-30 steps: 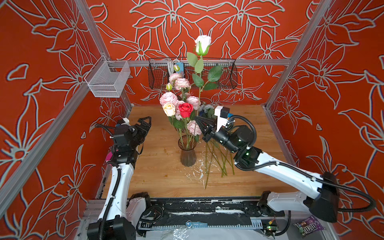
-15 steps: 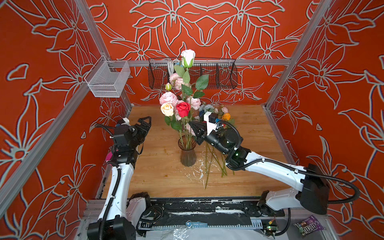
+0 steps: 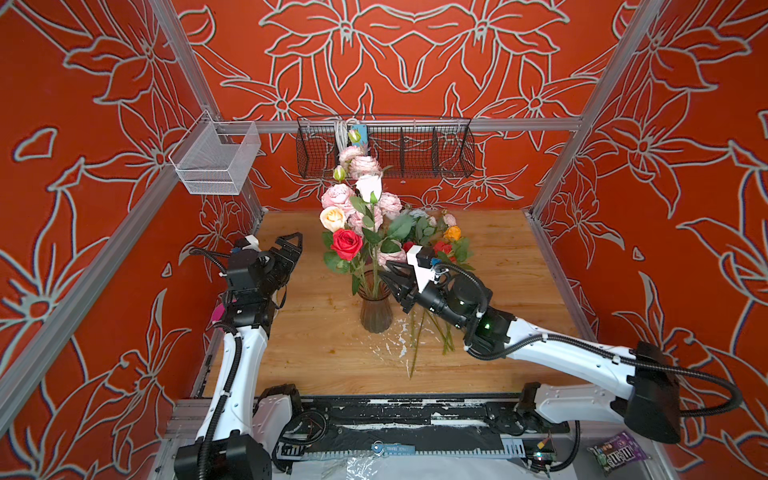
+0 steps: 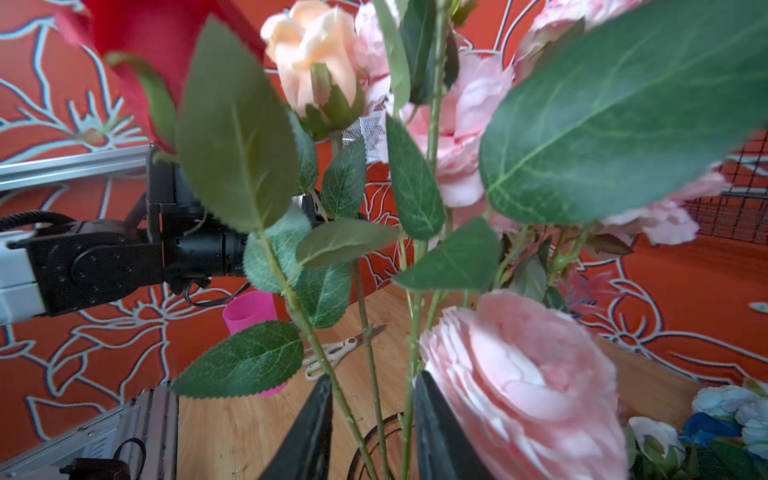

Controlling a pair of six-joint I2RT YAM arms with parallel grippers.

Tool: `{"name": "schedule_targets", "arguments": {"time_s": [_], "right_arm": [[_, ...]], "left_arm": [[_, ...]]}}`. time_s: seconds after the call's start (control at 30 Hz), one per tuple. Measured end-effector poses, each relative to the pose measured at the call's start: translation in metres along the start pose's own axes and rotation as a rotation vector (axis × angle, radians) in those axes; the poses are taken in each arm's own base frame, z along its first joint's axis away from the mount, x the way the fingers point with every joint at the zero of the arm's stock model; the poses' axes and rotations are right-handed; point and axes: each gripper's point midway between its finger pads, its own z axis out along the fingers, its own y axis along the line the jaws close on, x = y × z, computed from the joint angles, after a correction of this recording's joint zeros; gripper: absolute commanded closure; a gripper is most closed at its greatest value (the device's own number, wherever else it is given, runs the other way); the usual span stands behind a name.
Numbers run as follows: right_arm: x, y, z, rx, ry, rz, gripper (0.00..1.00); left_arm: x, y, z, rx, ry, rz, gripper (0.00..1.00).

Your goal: Arrange the flowers into the vase

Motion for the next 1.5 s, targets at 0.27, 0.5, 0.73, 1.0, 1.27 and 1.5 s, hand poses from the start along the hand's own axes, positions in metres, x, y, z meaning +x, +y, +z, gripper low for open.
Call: {"name": "schedule_targets", "arguments": {"time_s": [0.27, 0.5, 0.73, 1.0, 1.27, 1.5], "right_arm": [[-0.004, -0.024, -0.024, 0.15, 0.076, 0.032, 0.66], [-0.032, -0.024, -0.017, 0.188, 0.129, 0.034, 0.81], [-0.032, -0.018, 0.024, 0.192, 0.228, -0.005, 0.71], [-0.006, -0.025, 0.044, 0.234, 0.325, -0.032, 0.64], [-0.018, -0.029, 0.057, 0.266, 0.302, -0.051, 0.85], [-0.013, -0.026, 0.058, 0.248, 0.305, -0.03, 0.98]], "left_arm": [[0.0, 0.0, 0.0, -0.001, -0.001, 0.0, 0.05], [0.0, 0.001, 0.0, -0.002, 0.0, -0.001, 0.05], [0.0, 0.001, 0.0, -0.003, -0.001, -0.001, 0.05], [0.0, 0.001, 0.0, -0.003, 0.0, -0.001, 0.05], [0.0, 0.001, 0.0, -0.002, 0.0, -0.001, 0.05], [0.0, 0.001, 0.0, -0.002, -0.001, -0.001, 0.05]]}}
